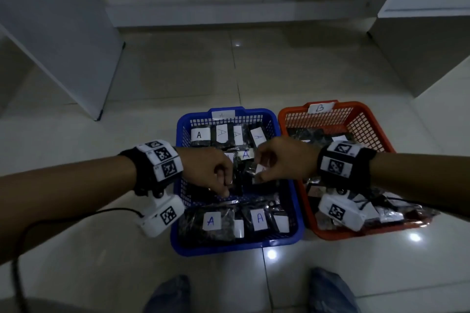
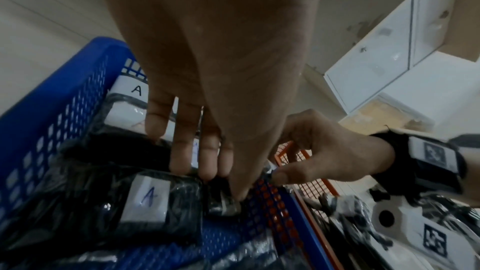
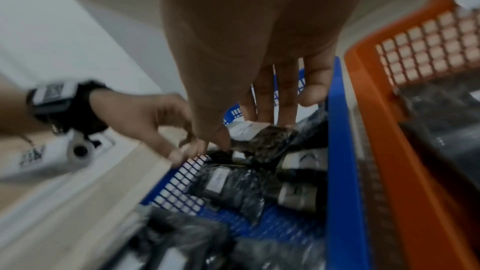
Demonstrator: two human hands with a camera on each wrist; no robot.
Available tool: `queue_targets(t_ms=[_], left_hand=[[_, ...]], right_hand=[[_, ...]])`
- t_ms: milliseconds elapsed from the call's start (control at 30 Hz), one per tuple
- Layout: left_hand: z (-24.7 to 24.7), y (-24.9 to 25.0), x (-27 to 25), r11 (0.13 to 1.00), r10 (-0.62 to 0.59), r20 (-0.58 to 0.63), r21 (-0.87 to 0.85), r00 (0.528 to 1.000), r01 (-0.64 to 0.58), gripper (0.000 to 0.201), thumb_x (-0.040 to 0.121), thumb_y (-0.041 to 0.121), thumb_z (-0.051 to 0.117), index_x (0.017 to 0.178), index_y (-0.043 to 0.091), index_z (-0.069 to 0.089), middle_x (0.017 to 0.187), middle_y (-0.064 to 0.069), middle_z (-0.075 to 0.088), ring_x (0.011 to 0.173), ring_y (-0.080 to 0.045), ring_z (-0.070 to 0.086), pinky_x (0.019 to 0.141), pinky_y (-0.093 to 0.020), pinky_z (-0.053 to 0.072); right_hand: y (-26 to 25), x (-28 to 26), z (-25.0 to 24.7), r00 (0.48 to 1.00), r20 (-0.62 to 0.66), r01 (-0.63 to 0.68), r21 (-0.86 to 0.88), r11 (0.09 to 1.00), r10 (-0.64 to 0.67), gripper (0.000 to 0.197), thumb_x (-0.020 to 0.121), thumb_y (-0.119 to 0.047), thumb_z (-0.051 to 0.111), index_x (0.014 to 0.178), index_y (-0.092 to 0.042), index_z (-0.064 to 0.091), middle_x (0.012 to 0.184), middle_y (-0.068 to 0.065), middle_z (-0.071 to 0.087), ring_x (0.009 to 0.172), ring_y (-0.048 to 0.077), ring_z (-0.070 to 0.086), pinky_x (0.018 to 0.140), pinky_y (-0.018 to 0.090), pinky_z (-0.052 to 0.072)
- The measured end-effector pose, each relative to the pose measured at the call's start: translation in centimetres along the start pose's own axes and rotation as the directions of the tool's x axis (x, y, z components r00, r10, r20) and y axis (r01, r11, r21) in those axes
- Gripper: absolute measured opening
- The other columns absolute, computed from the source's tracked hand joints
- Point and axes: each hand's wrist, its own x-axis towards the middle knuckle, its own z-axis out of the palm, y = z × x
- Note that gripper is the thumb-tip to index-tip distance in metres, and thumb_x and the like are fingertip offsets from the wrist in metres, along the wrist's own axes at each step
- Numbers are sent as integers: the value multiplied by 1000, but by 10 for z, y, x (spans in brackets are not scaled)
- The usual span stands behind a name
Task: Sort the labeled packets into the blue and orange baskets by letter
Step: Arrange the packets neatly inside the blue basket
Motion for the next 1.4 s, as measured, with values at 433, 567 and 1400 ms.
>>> queue_targets(t_ms=[433,567,1400], left_hand=[[-19,-15,19,992,-118,-243,-73,963,103,4,87,18,72,88,14,71,80,4,74,72,-9,71,70,-24,59],[-14,-17,23,997,-70,-251,-1,965,72,4,86,18,71,88,15,71,84,5,72,80,-8,68,76,-27,58],[4,-46,-10,1000,25,-263,24,964,-19,10,91,21,67,82,16,69,80,6,71,72,-3,65,62,-14,49]], right_hand=[[5,39,11,993,-61,58,-526,848,-106,40,85,-46,70,115,-18,63,112,1,64,100,21,62,74,41,58],[10,40,16,983,-69,115,-484,867,-169,32,89,-43,65,112,-21,64,109,-2,64,96,19,62,74,38,57],[3,-13,19,960,261,19,290,957,-98,18,91,-13,70,109,-12,69,94,1,75,84,16,72,77,26,58]])
